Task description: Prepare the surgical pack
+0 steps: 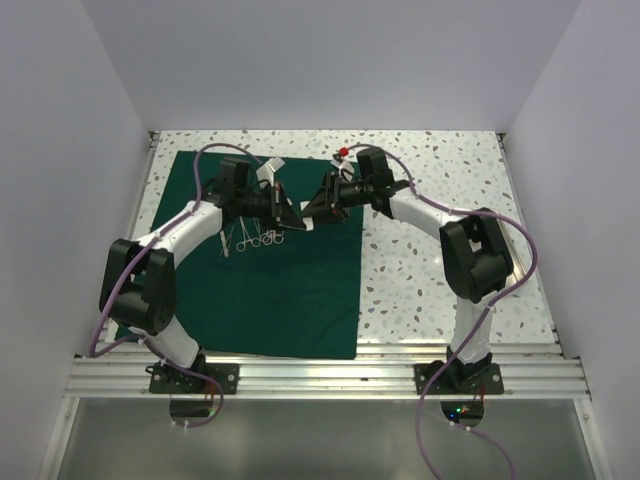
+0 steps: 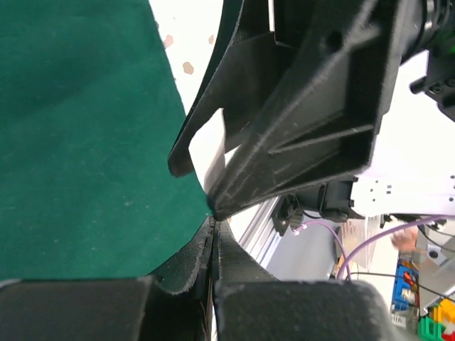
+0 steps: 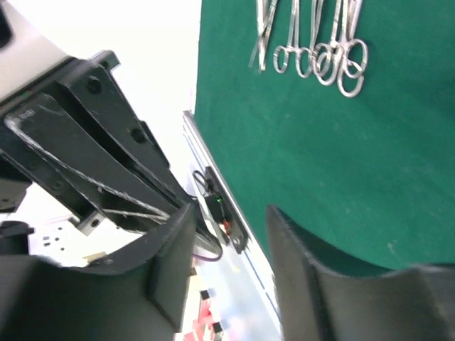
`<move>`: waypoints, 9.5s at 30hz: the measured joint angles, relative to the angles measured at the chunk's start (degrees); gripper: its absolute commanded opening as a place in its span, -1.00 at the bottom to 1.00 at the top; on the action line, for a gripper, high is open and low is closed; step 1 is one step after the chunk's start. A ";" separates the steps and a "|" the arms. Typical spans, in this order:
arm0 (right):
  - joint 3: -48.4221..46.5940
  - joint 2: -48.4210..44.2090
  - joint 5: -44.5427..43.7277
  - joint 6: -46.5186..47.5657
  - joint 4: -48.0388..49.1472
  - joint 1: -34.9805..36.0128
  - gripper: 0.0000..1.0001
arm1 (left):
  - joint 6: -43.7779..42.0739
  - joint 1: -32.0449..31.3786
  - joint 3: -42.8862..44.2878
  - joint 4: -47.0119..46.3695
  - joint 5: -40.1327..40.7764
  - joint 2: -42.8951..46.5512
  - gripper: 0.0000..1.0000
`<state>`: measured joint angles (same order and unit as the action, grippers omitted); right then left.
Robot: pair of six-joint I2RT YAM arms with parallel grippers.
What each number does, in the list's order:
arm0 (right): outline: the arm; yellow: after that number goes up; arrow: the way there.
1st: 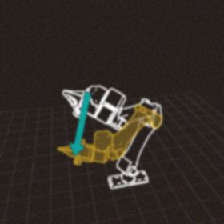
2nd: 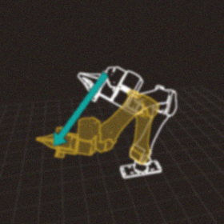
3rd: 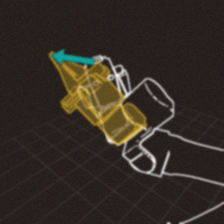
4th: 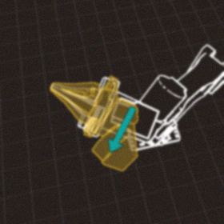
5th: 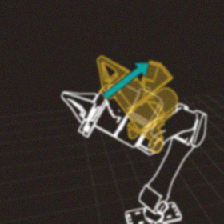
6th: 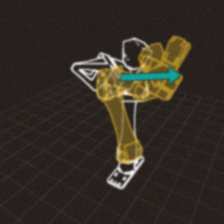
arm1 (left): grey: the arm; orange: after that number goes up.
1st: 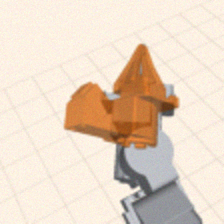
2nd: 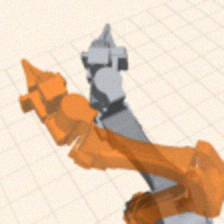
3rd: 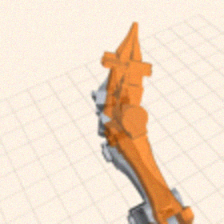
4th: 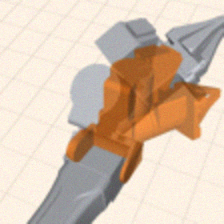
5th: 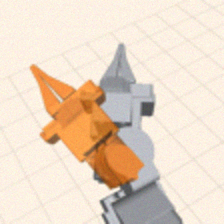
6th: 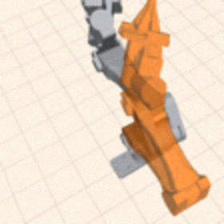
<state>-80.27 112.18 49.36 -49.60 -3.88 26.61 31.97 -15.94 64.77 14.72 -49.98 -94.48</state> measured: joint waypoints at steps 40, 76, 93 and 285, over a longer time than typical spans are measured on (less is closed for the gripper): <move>17.25 -17.25 -44.26 12.83 -31.28 -50.42 0.43 | -7.69 1.70 14.29 20.57 40.06 -5.68 0.41; 4.55 -15.26 -28.00 20.04 -40.65 -16.39 0.56 | -28.59 -6.34 33.22 16.81 55.10 -28.96 0.07; 5.01 -14.99 -25.79 20.74 -40.41 -16.37 0.56 | -34.80 -6.29 31.87 11.32 51.67 -31.15 0.06; -14.53 -5.55 -41.79 25.51 -51.43 0.66 0.58 | -13.03 8.13 3.32 21.59 57.96 -8.31 -0.49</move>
<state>-94.80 106.63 7.57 -24.10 -55.31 27.27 18.94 -7.81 68.10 36.32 7.99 -102.78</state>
